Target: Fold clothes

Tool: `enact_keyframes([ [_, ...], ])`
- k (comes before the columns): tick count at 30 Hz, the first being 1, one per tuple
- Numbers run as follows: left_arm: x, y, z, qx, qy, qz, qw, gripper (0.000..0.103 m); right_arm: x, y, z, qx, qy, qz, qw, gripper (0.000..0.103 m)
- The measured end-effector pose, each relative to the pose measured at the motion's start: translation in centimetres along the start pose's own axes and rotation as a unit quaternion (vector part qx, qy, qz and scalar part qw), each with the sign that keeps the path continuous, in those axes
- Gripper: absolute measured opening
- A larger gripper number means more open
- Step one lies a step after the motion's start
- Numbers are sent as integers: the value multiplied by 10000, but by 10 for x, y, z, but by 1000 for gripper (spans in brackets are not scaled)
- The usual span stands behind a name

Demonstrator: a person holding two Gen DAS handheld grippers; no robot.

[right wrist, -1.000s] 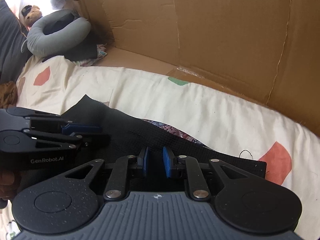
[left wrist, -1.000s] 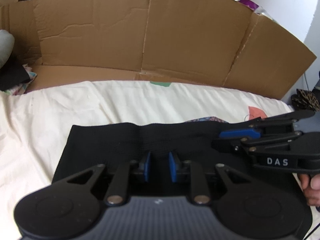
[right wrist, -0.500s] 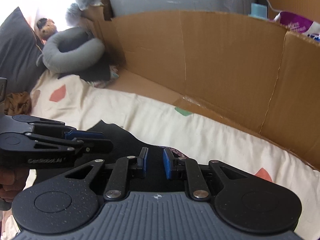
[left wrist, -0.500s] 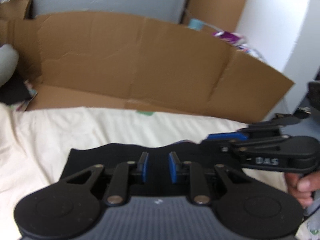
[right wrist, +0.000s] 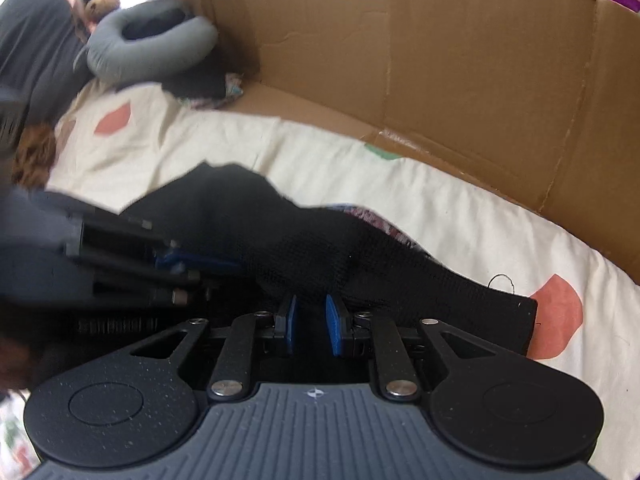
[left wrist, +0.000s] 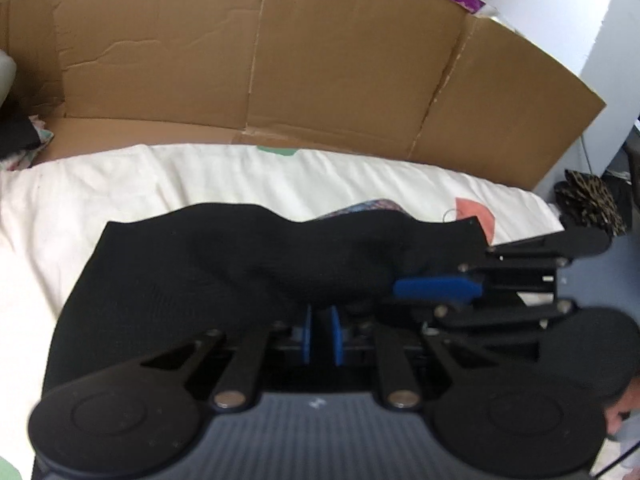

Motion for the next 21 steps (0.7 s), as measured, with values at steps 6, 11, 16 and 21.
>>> enact_keyframes([
  [6, -40, 0, -2, -26, 407, -74, 9991, 14, -19, 4, -11, 252, 27, 17, 9997, 26],
  [11, -72, -16, 6, -249, 571, -80, 9980, 21, -44, -6, -14, 256, 233, -157, 9993, 52],
  [16, -77, -21, 14, -302, 554, -168, 9979, 26, -48, -22, -7, 58, 249, -127, 9996, 52],
  [21, -62, -16, 22, -140, 469, -205, 9986, 35, -38, -35, -2, -97, 177, -110, 9997, 52],
])
Point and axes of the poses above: each gripper's, at about its wrist camera, not at the fingertips, and x roughly the way its jaws point, y to its right, z to its underside, the point moved 9 cm from there along x, roughly the way its jaws point, and after that the axes turned 2 degrees about -z, right-handed, at the moved point
